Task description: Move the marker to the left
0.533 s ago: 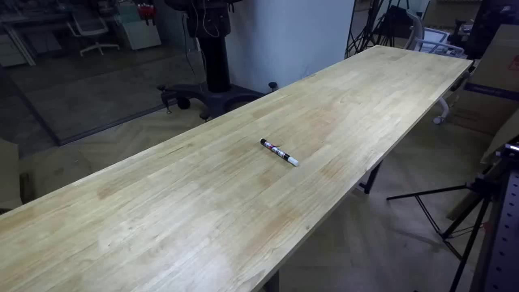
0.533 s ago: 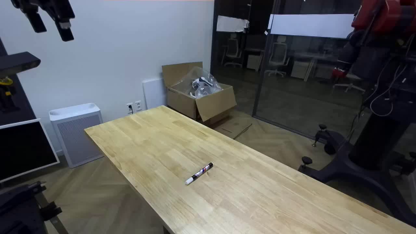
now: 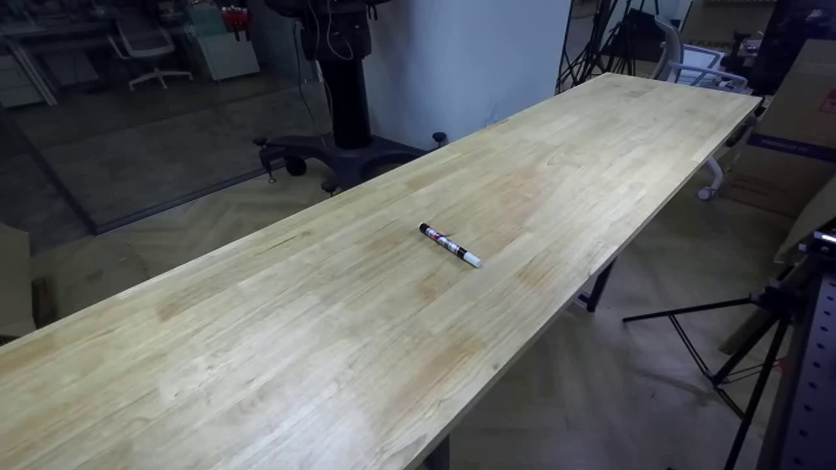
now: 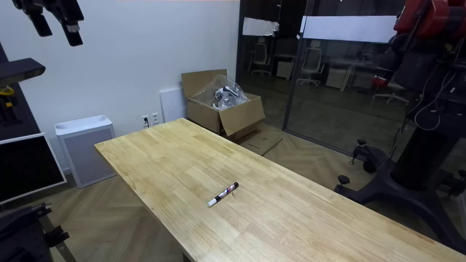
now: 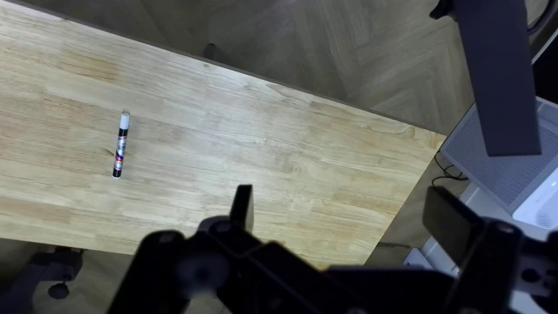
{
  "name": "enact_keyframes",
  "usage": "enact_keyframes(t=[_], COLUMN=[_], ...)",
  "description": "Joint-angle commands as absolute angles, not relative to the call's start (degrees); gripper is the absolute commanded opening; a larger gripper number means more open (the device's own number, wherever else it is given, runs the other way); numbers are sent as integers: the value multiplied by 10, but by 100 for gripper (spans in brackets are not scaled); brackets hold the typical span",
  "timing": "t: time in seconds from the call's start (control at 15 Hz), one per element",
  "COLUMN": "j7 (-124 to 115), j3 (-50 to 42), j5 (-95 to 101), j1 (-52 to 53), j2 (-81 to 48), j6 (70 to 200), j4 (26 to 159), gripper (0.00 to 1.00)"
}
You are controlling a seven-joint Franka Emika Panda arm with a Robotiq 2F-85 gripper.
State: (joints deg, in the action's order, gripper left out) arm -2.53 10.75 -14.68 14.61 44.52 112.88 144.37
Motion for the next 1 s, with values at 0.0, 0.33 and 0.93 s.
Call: enact_keyframes(t=[0.0, 0.33, 0.93], j7=[-25, -25, 57], j3=[108, 108, 81], j5=[-147, -147, 18], j1=[145, 145, 72], j2=[445, 445, 374], j6=[1127, 1127, 1256], j4=[1442, 1442, 1483], gripper=[100, 100, 100])
